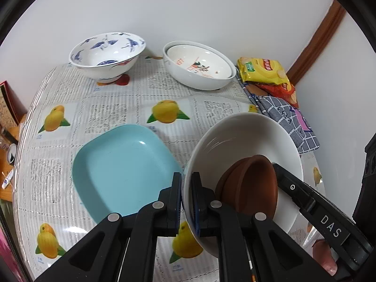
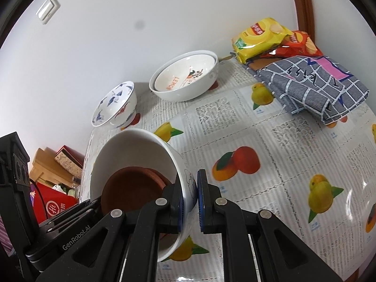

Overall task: Organize plates and bowls
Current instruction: 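Lift the white bowl with both grippers and carry it over the blue plate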

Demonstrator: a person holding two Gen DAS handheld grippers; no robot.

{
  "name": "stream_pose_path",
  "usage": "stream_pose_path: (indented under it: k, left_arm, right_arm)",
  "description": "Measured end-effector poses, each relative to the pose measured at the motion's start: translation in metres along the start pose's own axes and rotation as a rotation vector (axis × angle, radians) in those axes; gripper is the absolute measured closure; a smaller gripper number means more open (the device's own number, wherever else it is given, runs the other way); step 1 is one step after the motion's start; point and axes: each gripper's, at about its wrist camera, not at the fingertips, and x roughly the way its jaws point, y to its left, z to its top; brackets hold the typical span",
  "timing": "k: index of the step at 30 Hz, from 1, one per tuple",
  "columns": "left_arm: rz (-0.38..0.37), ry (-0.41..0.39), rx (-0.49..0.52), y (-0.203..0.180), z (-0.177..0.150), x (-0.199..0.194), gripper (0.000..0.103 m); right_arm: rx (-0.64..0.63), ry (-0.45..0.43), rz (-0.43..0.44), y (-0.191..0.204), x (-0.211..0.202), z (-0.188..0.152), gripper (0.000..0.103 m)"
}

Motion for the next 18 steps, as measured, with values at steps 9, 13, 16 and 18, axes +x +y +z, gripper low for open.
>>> stream_pose_path:
  k: [9,13,16,18]
  left_arm:
    - [0.019,-0.001,-0.033,0.026,0.0,-0.004,0.094]
    - [0.022,-0.001,-0.055,0.038,-0.002,-0.005,0.094]
    - [0.031,0.001,-0.069,0.049,-0.002,-0.005,0.094]
    - [0.04,0.0,-0.078,0.055,-0.002,-0.005,0.094]
  right_arm:
    - [-0.023,0.026,0.024,0.021,0.015,-0.006,0.093]
    - [-0.041,0.04,0.03,0.031,0.022,-0.007,0.093]
    - [-0.053,0.052,0.04,0.039,0.028,-0.007,0.092]
    - [-0.061,0.062,0.049,0.044,0.032,-0.008,0.092]
